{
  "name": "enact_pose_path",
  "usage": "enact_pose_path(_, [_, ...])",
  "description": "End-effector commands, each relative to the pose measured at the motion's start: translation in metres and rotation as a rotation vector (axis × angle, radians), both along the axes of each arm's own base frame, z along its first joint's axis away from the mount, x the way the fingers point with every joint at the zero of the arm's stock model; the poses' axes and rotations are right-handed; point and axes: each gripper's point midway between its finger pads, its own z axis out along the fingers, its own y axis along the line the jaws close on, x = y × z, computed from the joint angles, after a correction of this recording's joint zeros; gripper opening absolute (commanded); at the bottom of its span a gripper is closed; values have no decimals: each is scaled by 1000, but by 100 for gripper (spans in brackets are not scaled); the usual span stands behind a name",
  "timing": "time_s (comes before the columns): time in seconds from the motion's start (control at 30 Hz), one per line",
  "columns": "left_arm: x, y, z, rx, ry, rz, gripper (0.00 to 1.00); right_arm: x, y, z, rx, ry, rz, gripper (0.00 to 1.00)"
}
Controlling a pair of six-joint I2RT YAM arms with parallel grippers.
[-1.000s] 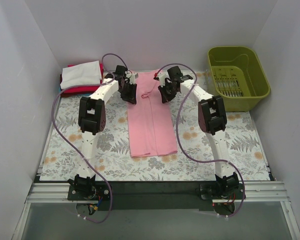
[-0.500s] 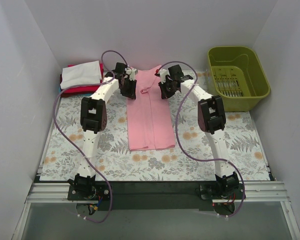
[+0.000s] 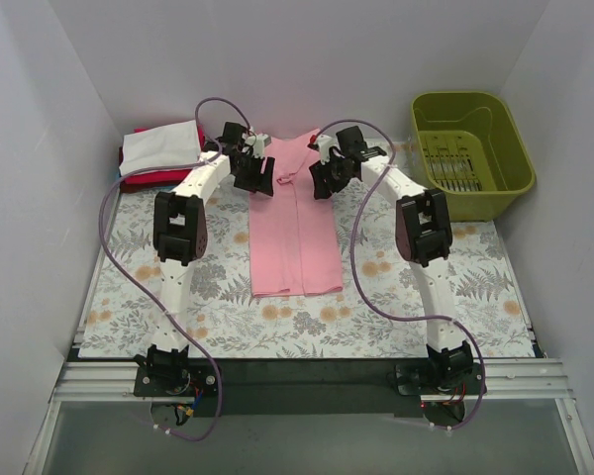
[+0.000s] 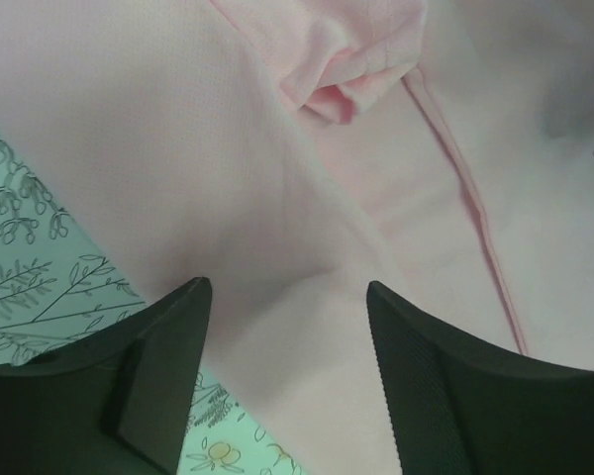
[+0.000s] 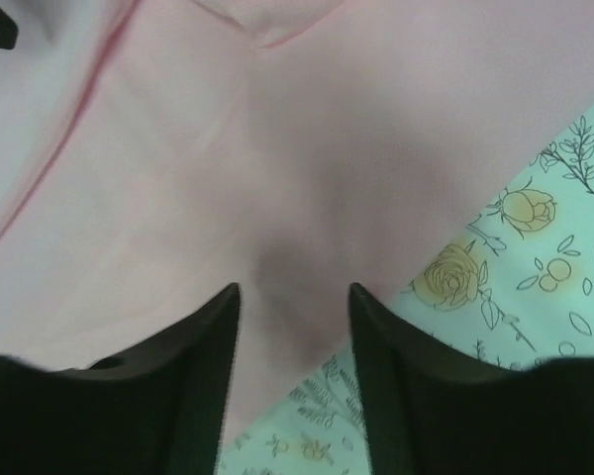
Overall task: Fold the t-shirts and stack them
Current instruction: Fold the tshirt
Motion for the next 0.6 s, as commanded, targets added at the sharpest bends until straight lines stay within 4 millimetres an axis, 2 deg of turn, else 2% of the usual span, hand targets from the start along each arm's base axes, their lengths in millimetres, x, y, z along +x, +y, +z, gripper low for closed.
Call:
enact_pose_path(0.0, [6,1,114,-73,-222,-50,65,-8,7,125,114,-190,85,64])
enact_pose_path(0.03, [3,-1,129,-91,-251,-68,71,-14,5,160,131,-263,116,68])
enact_pose_path(0.07, [-2,-1,165,-101,-330,-86,72,-20,4,169,129,-284,137,71])
enact_pose_path(0.1, [-4,-2,179,-113,-372,-96,72,-29,1,197,137,-339,151,76])
enact_pose_path(0.13, [-13,-2,181,-124,-371,-113,73,-35,0,207,142,-362,170,77])
enact_pose_path(0.17, [-22,-2,191,-134,-392,-128,73,-41,-2,215,135,-390,192,78])
enact_pose_path(0.2, [-32,-2,228,-151,-490,-150,73,-48,-4,215,132,-393,206,78])
enact_pose_path(0.23, [-48,0,216,-152,-469,-163,73,-59,-8,235,140,-432,220,79])
enact_pose_path(0.27, [-61,-5,226,-189,-496,-214,73,-66,-9,242,143,-455,244,80])
enact_pose_path(0.3, [-79,-4,262,-192,-625,-275,73,-79,-14,249,143,-468,259,87])
enact_pose_path(0.33, [-92,-5,261,-193,-640,-311,73,-86,-16,254,146,-480,270,88])
enact_pose_path(0.37, [-107,-4,240,-189,-610,-333,76,-96,-15,259,159,-484,292,90])
enact_pose_path(0.4, [-120,-4,243,-185,-629,-351,78,-105,-17,261,154,-504,332,91])
enact_pose_path(0.43, [-139,-2,257,-176,-681,-389,80,-124,-20,265,161,-513,374,93])
enact_pose_path(0.47, [-156,0,239,-165,-648,-424,82,-140,-18,261,171,-503,420,93])
enact_pose_path(0.5, [-182,-1,226,-177,-583,-484,82,-149,-19,256,156,-512,443,93])
enact_pose_path(0.53, [-199,0,228,-144,-618,-547,82,-170,-24,237,135,-480,460,93])
enact_pose_path(0.57, [-215,0,215,-139,-582,-575,82,-182,-23,226,106,-474,480,92])
